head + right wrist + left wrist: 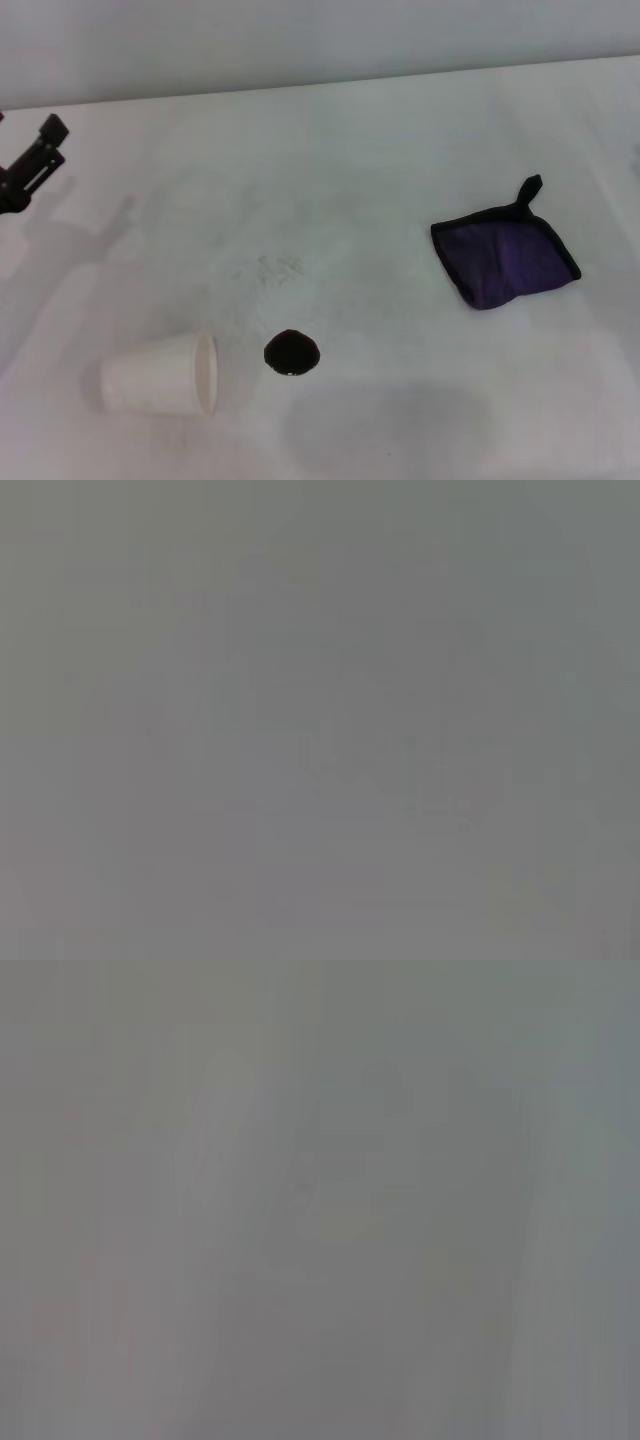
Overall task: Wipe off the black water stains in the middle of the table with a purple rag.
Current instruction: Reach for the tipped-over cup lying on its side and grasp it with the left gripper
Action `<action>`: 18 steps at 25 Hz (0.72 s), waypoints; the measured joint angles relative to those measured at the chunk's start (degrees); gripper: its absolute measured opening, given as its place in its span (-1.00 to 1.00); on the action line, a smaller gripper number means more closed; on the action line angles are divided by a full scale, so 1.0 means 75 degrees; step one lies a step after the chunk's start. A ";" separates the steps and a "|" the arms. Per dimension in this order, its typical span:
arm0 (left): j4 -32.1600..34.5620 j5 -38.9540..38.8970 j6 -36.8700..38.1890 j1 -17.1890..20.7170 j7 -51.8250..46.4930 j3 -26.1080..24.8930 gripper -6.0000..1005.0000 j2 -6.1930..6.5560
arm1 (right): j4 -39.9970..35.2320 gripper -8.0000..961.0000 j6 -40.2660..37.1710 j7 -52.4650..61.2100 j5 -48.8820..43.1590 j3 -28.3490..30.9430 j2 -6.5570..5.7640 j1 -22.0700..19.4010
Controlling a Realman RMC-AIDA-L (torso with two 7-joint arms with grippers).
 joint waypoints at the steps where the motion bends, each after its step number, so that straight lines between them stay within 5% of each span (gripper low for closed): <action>1: -0.0001 0.0052 0.0012 -0.0016 0.0000 0.0011 0.75 -0.0001 | 0.0004 0.79 -0.0040 -0.0029 0.0002 0.0007 -0.0001 -0.0005; 12: -0.0061 0.0199 0.0055 -0.0183 -0.0230 0.0037 0.75 0.0027 | -0.0160 0.79 -0.0209 -0.0017 -0.0021 -0.0085 -0.0003 0.0023; 18: 0.0455 0.1157 0.0157 -0.0465 -0.1515 0.0065 0.75 0.0247 | -0.0185 0.79 -0.0142 0.0015 0.0008 -0.0023 -0.0003 -0.0019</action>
